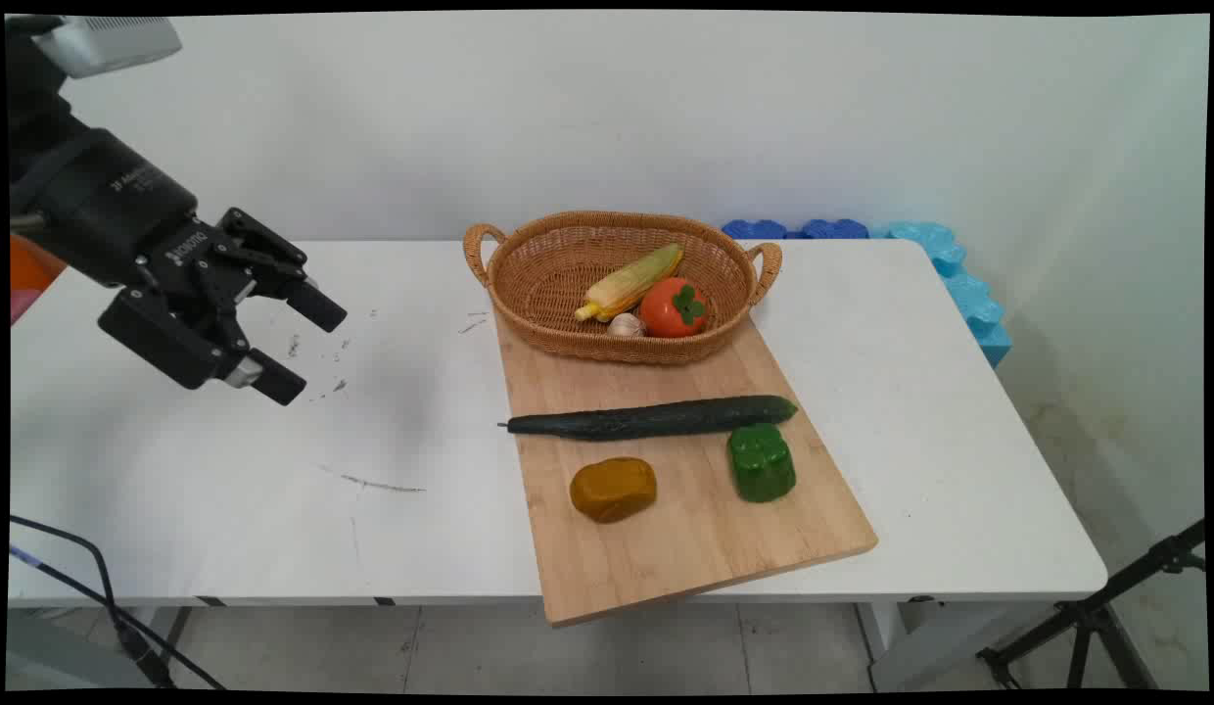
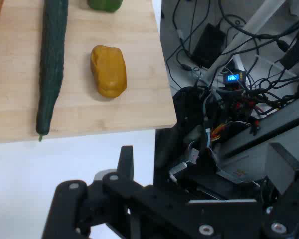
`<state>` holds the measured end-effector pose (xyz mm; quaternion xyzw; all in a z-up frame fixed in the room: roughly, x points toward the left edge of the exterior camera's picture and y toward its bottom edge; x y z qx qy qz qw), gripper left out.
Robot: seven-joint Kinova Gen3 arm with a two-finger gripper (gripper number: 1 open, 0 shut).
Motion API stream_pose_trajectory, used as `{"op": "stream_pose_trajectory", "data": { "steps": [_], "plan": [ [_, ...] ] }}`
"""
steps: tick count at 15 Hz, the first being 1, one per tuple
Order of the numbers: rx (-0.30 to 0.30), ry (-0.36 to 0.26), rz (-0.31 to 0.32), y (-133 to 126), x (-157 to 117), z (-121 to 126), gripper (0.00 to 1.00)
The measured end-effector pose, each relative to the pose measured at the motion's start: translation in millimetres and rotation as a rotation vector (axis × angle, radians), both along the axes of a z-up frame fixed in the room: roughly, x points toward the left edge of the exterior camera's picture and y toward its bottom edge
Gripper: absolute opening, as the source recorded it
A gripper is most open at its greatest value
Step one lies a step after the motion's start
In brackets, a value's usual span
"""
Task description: Pick up the cucumber from the cutting board
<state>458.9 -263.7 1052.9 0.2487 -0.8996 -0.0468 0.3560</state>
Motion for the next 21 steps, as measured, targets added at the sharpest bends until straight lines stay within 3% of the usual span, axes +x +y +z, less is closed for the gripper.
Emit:
{"op": "stream_pose_trajectory", "data": {
  "steps": [13, 21],
  "plan": [
    [-0.033, 0.007, 0.046, -8.3, -5.7, -9.1, 1.00],
    [-0.079, 0.003, 0.059, -22.3, -31.3, -16.9, 1.00]
  ]
}}
